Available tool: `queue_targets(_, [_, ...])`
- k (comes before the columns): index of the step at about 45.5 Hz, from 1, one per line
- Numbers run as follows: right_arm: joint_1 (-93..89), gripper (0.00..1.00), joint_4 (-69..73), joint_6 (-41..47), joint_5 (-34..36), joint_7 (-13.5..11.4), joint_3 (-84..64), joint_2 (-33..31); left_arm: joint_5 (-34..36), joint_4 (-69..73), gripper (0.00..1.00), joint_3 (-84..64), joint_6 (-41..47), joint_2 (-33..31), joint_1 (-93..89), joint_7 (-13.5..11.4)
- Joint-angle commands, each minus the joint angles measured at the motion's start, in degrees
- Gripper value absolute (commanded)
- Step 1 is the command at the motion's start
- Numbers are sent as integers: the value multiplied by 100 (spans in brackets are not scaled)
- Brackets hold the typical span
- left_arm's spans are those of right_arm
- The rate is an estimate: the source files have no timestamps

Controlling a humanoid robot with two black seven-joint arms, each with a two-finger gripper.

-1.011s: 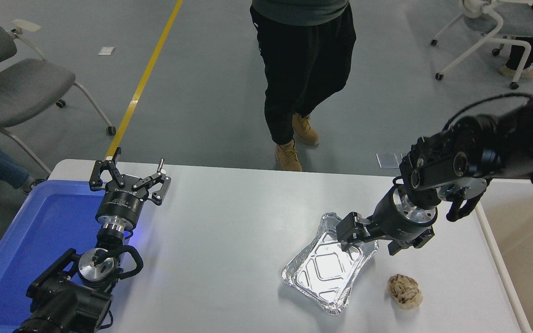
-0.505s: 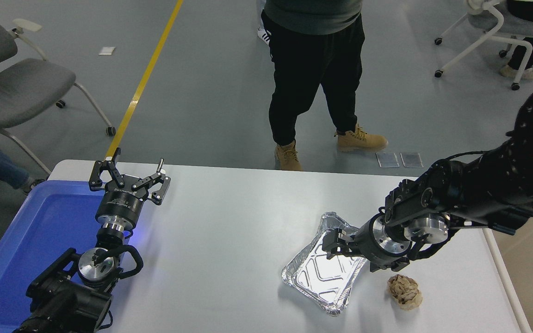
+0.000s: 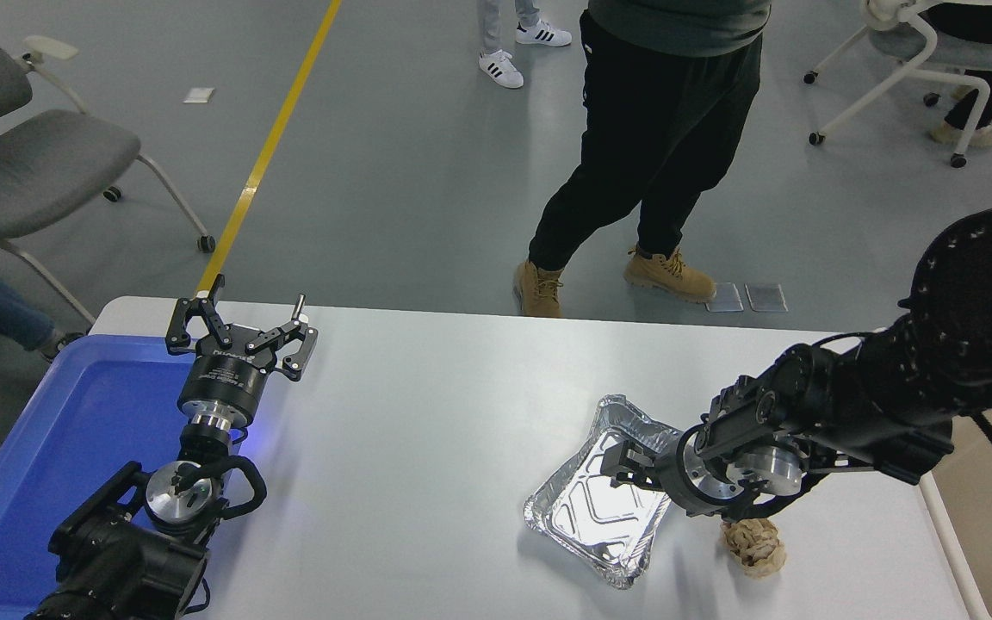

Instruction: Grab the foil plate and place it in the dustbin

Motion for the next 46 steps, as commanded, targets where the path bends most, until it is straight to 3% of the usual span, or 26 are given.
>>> queue_targets(1, [-341,100,-272,-351,10,-33,70,22,0,0,99,0,-7,0,0,0])
queue_targets(34, [-956,100,-738,-755,-51,-103,70,22,0,0,99,0,2,0,0,0])
queue_targets(39, [-983,96,-738,-764,-69,-103,70,22,0,0,99,0,2,0,0,0])
queue_targets(46, [-1001,79,-738,-764,-95,-103,70,22,0,0,99,0,2,0,0,0])
